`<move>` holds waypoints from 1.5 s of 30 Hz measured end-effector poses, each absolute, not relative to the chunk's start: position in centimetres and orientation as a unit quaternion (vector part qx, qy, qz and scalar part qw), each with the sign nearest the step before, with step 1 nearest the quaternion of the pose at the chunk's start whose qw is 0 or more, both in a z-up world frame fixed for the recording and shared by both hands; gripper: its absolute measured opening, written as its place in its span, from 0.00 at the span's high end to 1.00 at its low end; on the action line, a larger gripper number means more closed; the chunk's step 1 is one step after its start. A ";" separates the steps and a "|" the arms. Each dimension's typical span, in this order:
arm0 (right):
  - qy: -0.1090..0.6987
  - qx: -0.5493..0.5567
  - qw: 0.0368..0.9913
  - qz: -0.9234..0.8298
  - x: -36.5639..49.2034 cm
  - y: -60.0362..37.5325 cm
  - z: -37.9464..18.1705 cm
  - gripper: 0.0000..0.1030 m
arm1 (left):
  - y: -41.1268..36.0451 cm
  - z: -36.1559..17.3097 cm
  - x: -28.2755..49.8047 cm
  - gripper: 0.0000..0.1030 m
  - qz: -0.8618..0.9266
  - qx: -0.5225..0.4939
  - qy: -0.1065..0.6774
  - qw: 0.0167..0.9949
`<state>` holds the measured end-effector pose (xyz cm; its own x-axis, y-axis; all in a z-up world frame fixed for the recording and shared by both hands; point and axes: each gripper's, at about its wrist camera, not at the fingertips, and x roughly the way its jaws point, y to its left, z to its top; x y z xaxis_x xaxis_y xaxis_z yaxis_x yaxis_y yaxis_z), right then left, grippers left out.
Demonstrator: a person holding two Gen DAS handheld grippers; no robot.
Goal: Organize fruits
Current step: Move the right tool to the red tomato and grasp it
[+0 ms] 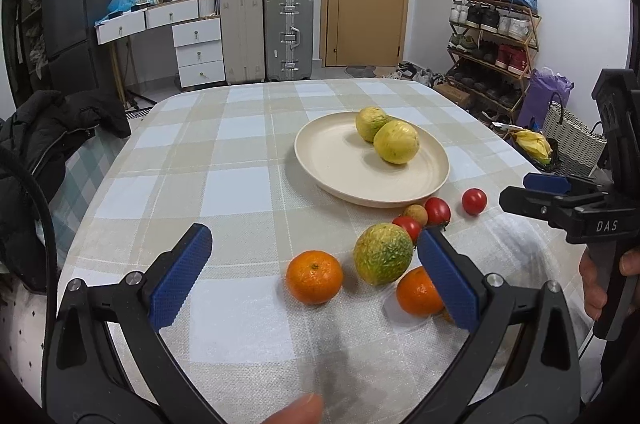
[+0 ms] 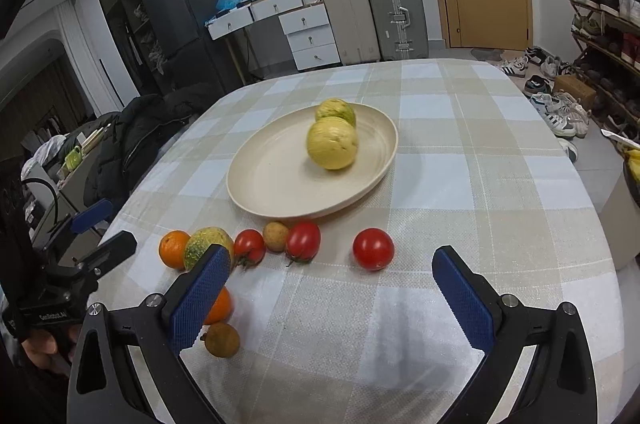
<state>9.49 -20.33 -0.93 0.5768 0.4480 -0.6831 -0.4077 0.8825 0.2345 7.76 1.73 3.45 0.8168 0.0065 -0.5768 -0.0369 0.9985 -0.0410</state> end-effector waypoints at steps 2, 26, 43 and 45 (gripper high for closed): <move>0.392 0.026 0.888 0.241 9.4 -20.4 -0.9 0.00 | 1.8 3.5 7.6 0.00 0.008 -0.029 0.302 0.953; 0.449 -0.031 0.872 0.190 11.4 -20.5 -5.2 0.17 | 2.9 1.4 9.8 0.00 0.023 -0.043 0.335 0.941; 0.451 -0.081 0.872 0.173 12.9 -18.9 -6.0 0.37 | 3.9 0.1 10.6 0.00 0.034 -0.049 0.355 0.933; 0.451 -0.091 0.871 0.172 13.1 -18.6 -5.9 0.45 | 4.0 0.0 10.7 0.00 0.036 -0.050 0.356 0.933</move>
<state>13.09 -18.61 -5.92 0.5340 0.2177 -0.8170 -0.3823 0.9240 -0.0036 10.72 3.98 0.02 0.7441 0.0318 -0.6673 -0.1026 0.9925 -0.0672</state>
